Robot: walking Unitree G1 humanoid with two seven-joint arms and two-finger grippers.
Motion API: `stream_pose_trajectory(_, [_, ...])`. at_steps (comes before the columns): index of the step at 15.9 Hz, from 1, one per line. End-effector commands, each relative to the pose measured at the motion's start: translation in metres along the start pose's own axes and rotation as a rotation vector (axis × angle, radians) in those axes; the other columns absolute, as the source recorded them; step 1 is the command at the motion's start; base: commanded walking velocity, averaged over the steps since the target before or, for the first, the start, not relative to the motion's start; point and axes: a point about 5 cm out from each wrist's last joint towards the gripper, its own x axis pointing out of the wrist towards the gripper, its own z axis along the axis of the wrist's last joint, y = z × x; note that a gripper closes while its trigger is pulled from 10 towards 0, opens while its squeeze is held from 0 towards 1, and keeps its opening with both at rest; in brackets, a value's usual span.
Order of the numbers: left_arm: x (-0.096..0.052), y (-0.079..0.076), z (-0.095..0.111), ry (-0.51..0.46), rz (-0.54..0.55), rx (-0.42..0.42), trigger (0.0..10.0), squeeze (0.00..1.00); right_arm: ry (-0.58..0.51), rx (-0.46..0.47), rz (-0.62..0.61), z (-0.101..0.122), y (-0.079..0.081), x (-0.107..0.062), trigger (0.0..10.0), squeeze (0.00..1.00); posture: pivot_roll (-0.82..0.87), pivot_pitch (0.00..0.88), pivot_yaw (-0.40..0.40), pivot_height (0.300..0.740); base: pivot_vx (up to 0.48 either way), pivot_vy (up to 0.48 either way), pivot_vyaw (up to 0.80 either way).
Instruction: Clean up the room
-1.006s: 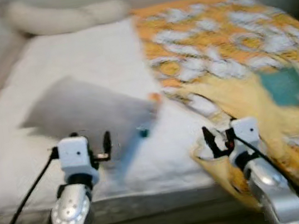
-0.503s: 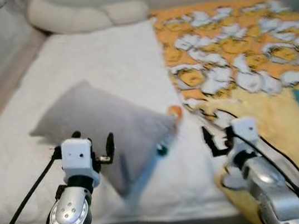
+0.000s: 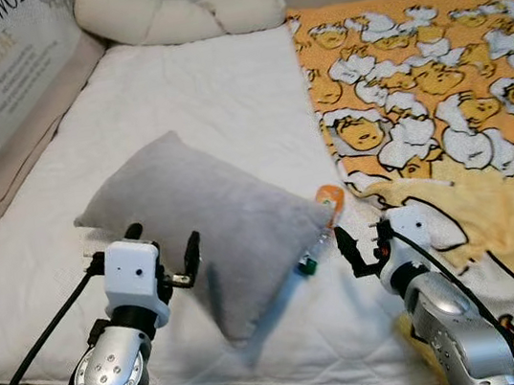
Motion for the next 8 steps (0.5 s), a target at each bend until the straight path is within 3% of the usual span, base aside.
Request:
stream_pose_trajectory(1, [0.0, -0.001, 0.002, 0.012, -0.025, 0.01, 10.0, 0.0, 0.015, 0.004, -0.021, 0.004, -0.002, 0.003, 10.0, 0.0, 0.05, 0.0, 0.004, 0.74, 0.0, 0.0, 0.0])
stream_pose_trajectory(4, [0.008, -0.012, 0.007, 0.033, -0.218, -0.023, 10.0, 0.0, 0.169, 0.063, -0.083, -0.001, -0.011, 0.022, 10.0, 0.0, 0.05, 0.0, 0.012, 0.74, 0.0, 0.0, 0.0])
stream_pose_trajectory(6, [0.016, -0.022, 0.019, 0.023, -0.388, -0.002, 10.0, 0.0, 0.26, 0.086, -0.124, 0.0, -0.018, 0.045, 10.0, 0.0, 0.05, 0.0, 0.023, 0.74, 0.0, 0.0, 0.0])
stream_pose_trajectory(8, [0.019, -0.025, 0.027, 0.019, -0.465, 0.023, 10.0, 0.0, 0.293, 0.142, -0.113, 0.006, -0.017, 0.059, 10.0, 0.0, 0.06, 0.0, 0.036, 0.74, 0.0, 0.0, 0.0])
